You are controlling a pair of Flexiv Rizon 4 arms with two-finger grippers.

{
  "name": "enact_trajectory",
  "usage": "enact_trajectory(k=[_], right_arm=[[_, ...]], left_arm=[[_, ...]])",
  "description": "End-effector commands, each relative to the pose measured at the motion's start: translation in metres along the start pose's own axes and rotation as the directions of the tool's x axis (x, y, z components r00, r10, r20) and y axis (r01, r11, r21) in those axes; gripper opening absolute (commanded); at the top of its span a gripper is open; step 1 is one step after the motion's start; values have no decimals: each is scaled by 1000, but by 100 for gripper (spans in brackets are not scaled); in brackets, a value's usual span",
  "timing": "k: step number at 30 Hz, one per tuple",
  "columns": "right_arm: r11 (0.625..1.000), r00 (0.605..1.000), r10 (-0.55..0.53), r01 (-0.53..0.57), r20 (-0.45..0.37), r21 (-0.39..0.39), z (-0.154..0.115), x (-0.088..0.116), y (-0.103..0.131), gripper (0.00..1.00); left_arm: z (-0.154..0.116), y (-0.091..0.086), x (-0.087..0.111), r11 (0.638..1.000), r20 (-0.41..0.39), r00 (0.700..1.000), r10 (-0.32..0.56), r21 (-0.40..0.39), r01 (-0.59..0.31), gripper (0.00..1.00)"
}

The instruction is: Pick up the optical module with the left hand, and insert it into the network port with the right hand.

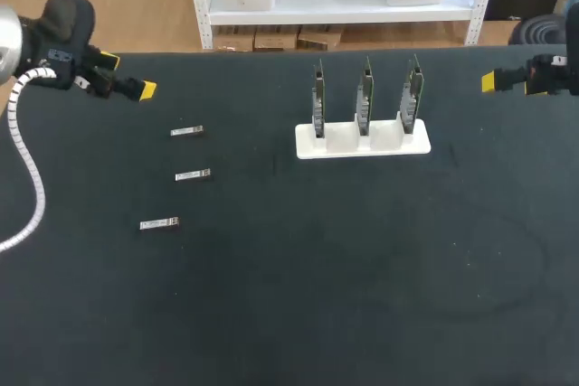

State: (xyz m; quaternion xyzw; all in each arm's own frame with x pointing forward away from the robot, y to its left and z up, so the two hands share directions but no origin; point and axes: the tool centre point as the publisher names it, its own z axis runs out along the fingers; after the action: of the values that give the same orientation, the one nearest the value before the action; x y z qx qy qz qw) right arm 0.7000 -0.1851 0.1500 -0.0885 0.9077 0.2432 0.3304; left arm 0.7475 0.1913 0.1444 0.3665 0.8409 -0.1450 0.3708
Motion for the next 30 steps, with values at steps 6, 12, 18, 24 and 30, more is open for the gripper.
enact_trajectory(k=[6, 12, 18, 24, 30], right_arm=[[1000, 1000, 0, 0, 0, 0, 0, 0, 0, 100], [1000, 1000, 0, 0, 0, 0, 0, 0, 0, 100], [1000, 1000, 0, 0, 0, 0, 0, 0, 0, 100], [1000, 1000, 0, 0, 0, 0, 0, 0, 0, 100], [1000, 1000, 0, 0, 0, 0, 0, 0, 0, 100]], left_arm=[[12, 3, -3, 994, -131, 987, 90, -50, -97, 100], [12, 3, -3, 994, -131, 987, 90, -50, -97, 100], [12, 3, -2, 944, -125, 936, 328, 7, -330, 100], [14, 1, -5, 875, -96, 870, 484, 46, -482, 100], [25, -2, 1, 821, -207, 795, 570, 102, -562, 100]])
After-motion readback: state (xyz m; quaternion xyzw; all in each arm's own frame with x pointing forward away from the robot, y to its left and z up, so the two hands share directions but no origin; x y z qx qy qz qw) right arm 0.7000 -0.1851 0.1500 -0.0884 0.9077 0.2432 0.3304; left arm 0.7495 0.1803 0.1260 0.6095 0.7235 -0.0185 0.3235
